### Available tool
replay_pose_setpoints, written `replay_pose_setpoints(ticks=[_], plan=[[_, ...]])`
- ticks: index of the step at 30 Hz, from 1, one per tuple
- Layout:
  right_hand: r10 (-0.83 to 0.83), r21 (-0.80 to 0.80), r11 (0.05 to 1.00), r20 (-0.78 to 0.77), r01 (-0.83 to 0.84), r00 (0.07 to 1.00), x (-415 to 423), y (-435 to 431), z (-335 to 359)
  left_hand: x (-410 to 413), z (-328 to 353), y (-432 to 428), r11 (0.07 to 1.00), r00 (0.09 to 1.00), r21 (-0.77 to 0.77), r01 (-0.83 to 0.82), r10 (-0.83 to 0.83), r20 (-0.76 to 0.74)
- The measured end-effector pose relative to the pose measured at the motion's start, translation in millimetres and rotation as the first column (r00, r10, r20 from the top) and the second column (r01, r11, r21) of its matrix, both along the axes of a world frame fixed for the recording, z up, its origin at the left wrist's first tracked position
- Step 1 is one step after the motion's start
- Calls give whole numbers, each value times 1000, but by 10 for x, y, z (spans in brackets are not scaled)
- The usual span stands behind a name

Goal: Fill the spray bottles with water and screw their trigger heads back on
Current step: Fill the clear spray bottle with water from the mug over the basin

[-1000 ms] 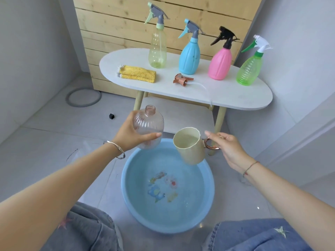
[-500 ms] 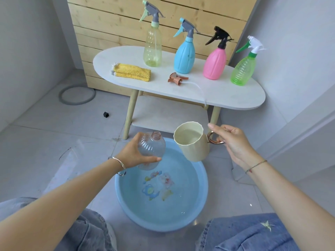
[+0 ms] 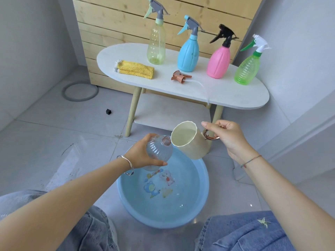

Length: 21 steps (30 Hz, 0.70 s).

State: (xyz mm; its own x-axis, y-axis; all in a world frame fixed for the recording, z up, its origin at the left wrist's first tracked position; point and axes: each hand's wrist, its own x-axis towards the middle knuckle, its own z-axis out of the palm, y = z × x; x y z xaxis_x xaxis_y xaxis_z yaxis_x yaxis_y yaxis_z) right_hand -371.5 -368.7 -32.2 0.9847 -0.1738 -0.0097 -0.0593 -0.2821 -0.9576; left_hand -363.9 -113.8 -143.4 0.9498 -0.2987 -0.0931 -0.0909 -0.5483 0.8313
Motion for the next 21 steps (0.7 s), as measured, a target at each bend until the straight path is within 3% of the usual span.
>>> replay_pose_setpoints(ticks=[21], plan=[[25, -216, 976, 80, -7, 996, 12, 94, 158, -13, -61, -25, 1000, 1000, 15, -16, 16, -20]])
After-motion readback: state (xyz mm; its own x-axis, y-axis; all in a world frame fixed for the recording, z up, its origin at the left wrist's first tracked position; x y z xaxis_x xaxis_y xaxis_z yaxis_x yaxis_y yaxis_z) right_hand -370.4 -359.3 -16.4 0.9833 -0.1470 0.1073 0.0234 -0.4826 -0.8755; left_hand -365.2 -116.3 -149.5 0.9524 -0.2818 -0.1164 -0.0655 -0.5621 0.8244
